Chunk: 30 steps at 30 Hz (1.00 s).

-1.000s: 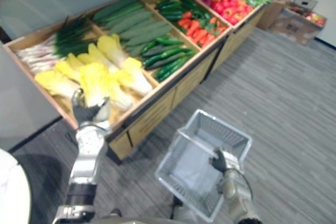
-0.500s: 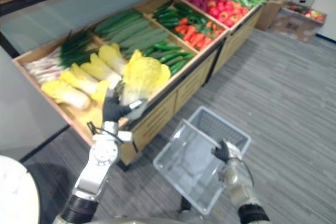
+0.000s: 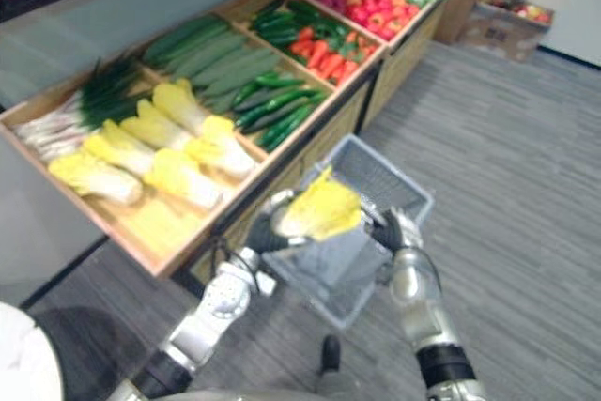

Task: Pick vegetable in the basket

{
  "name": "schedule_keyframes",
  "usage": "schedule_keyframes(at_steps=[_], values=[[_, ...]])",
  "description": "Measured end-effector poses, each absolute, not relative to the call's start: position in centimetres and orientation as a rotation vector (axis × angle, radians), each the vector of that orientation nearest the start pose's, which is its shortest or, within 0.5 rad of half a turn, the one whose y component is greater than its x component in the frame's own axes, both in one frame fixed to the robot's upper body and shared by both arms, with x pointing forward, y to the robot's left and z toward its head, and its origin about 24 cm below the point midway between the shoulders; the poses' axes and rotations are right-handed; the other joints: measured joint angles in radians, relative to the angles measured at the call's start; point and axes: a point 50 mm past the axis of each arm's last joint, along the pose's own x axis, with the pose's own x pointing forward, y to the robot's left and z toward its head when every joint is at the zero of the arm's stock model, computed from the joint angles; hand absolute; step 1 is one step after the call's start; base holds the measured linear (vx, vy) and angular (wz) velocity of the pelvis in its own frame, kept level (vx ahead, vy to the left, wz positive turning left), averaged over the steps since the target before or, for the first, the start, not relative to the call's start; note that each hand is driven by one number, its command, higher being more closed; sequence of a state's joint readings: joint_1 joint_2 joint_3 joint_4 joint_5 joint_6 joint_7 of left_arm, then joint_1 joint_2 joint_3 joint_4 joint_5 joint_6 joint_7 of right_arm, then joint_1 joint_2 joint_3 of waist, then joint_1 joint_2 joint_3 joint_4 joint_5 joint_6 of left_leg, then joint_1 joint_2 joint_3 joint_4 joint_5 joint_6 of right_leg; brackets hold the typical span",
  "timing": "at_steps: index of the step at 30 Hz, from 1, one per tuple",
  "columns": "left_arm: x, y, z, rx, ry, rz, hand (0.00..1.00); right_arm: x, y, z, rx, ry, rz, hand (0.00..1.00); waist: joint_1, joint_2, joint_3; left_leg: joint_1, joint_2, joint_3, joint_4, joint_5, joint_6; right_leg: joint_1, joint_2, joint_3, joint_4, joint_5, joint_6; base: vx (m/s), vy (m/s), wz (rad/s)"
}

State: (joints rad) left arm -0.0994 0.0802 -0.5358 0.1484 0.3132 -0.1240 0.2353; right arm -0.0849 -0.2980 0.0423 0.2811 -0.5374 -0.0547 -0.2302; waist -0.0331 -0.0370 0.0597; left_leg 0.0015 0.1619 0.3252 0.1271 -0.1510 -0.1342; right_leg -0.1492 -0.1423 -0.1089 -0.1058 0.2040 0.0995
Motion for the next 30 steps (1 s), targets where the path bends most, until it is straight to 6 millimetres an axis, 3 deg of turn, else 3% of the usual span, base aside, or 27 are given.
schedule_keyframes(at_steps=[5, 7, 12, 13, 20, 30], values=[[24.2, 3.7, 1.8, 0.507, -0.147, -0.363, 1.0, 26.6, -20.8, 2.6, -0.831, 0.016, -0.125, 1.0, -0.004, 0.0, 0.0, 0.002, 0.0, 0.012, 0.0, -0.002, -0.001, -0.005, 0.001, 0.01, 0.0, 0.001, 0.0, -0.02, -0.004, -0.06], [24.5, 3.7, 1.1, 0.542, -0.129, -0.356, 1.0, 26.7, -20.6, 3.0, -0.802, -0.001, -0.128, 1.0, -0.019, -0.001, 0.001, 0.004, -0.001, 0.015, -0.001, -0.003, -0.001, -0.005, 0.001, 0.012, 0.0, 0.001, 0.0, 0.0, -0.003, -0.04], [25.3, 3.3, 0.9, 0.594, -0.129, -0.335, 1.0, 26.5, -20.2, 3.4, -0.796, -0.032, -0.118, 1.0, -0.023, -0.003, 0.002, 0.009, 0.0, 0.023, -0.002, -0.007, -0.002, -0.005, 0.004, 0.019, 0.0, 0.001, 0.001, 0.0, -0.002, -0.05], [25.4, 3.3, 0.7, 0.615, -0.129, -0.327, 0.0, 26.5, -20.0, 3.4, -0.796, -0.034, -0.112, 1.0, -0.024, -0.003, 0.002, 0.011, 0.001, 0.024, -0.003, -0.007, -0.003, -0.005, 0.005, 0.021, 0.0, 0.001, 0.001, 0.0, -0.003, -0.04], [26.0, 3.9, -0.3, 0.708, -0.092, -0.304, 0.0, 26.5, -19.4, 3.2, -0.79, -0.037, -0.086, 1.0, -0.031, -0.009, 0.005, 0.019, 0.001, 0.029, -0.015, -0.008, -0.003, -0.006, 0.007, 0.027, 0.0, 0.001, 0.001, 0.0, -0.004, -0.03], [26.1, 4.1, -0.2, 0.705, -0.089, -0.293, 0.0, 26.0, -19.4, 2.6, -0.783, -0.016, -0.083, 1.0, -0.044, -0.017, 0.01, 0.02, 0.001, 0.028, -0.019, -0.008, -0.003, -0.005, 0.008, 0.026, 0.0, 0.001, 0.001, 0.0, 0.0, 0.0]])
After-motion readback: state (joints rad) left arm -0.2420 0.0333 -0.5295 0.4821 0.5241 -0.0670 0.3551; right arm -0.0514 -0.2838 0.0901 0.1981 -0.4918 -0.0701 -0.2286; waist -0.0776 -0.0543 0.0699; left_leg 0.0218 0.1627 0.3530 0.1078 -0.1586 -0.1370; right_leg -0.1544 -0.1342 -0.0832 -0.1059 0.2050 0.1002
